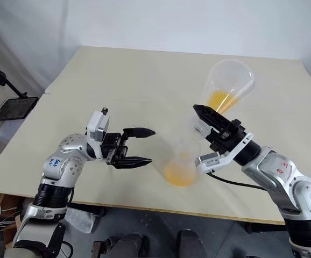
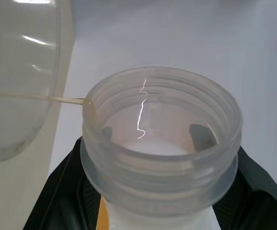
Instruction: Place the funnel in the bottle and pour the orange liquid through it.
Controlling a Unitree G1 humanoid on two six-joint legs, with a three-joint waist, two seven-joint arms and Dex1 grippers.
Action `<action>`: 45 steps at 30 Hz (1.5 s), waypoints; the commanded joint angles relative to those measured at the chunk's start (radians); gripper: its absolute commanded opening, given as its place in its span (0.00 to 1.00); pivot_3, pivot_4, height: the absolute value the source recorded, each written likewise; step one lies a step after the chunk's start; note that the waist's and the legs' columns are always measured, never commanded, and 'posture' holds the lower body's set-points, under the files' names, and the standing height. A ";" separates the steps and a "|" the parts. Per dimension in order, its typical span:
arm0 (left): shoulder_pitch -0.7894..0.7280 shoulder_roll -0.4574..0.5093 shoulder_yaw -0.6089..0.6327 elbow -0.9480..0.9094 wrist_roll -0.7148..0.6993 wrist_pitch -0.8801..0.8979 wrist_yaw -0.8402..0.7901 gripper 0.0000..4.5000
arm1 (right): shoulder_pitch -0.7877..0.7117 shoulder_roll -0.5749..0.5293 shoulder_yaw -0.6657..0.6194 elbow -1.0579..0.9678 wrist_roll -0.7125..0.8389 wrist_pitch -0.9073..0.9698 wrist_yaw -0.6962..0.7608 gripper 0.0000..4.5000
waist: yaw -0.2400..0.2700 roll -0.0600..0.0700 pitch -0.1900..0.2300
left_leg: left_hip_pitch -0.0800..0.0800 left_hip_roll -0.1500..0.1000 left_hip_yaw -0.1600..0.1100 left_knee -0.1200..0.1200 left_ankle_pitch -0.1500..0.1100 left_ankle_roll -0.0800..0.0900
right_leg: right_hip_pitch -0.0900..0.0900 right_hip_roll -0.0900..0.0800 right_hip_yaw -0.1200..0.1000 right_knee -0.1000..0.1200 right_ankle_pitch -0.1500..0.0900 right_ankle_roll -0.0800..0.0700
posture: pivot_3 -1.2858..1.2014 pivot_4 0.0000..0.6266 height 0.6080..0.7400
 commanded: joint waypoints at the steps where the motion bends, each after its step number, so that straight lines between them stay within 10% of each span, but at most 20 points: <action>1: -0.021 -0.001 0.001 -0.005 -0.003 -0.005 -0.002 1.00 | -0.009 -0.011 -0.044 -0.034 0.016 0.001 -0.020 0.55 | 0.000 0.000 0.000 | 0.000 0.000 0.000 0.000 0.000 0.000 | 0.000 0.000 0.000 0.000 0.000 0.000 | 0.52 0.24 1.00; 45: -0.021 -0.010 -0.002 0.001 -0.004 -0.006 -0.004 1.00 | 0.009 -0.025 -0.076 -0.034 -0.008 -0.023 -0.055 0.55 | 0.013 0.000 0.000 | 0.000 0.000 0.001 0.000 0.000 0.000 | 0.000 0.000 0.001 0.000 0.000 0.000 | 0.52 0.24 1.00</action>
